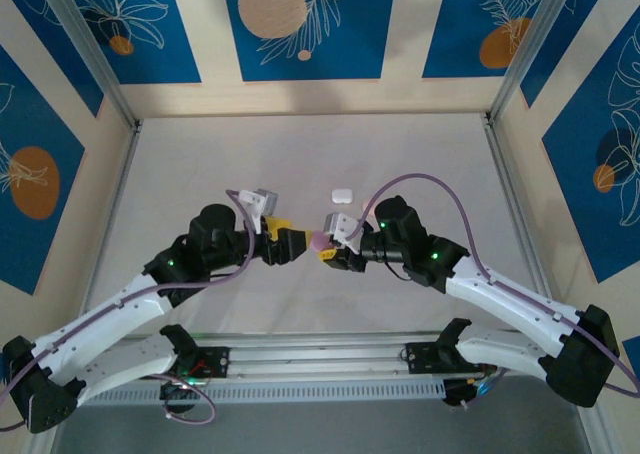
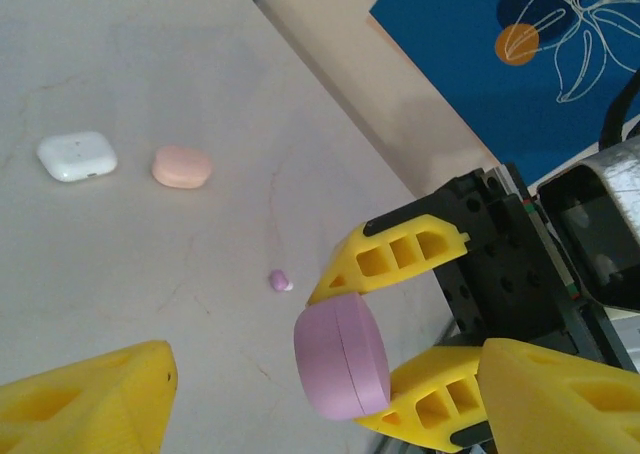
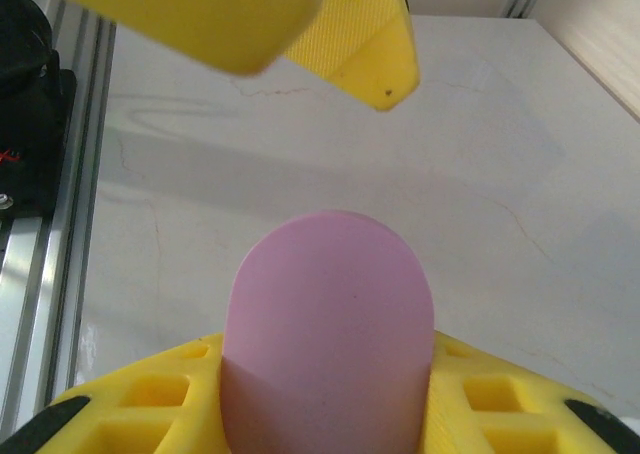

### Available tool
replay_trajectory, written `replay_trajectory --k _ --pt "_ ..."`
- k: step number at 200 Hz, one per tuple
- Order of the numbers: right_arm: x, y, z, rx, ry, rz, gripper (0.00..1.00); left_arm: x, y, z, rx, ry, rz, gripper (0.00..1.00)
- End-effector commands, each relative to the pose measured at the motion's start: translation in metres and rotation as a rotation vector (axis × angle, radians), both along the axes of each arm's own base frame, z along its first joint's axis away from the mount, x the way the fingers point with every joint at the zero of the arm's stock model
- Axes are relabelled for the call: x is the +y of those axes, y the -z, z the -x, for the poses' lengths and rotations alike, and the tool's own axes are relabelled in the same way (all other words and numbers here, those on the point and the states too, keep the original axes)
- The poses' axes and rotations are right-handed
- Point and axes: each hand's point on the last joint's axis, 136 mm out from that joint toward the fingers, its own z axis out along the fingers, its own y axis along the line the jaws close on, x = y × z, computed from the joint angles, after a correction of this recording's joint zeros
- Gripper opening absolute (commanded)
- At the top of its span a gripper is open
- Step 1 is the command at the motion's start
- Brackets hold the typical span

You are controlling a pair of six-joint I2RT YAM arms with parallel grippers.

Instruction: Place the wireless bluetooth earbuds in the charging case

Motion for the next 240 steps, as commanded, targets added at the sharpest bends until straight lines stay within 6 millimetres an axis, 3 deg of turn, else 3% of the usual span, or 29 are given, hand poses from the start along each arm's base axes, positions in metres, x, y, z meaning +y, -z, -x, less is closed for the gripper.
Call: replay_trajectory --k 1,113,192,240 --pt "0.002 -0.022 0.002 -0.058 -0.032 -0.043 0.36 -0.01 -0.02 0.002 -0.018 0.052 0.05 0.76" --pt "0.003 -0.029 -0.007 -0.104 0.006 -0.07 0.37 -0.036 -0.003 -0.006 0.074 0.073 0.04 0.59" --pt "0.0 -0.036 -0.022 -0.116 0.092 -0.092 0.37 -0.046 -0.003 -0.002 0.123 0.106 0.082 0.37" --pt "-0.002 -0.036 -0.021 -0.122 0.095 -0.09 0.42 -0.039 -0.005 -0.006 0.151 0.038 0.128 0.19"
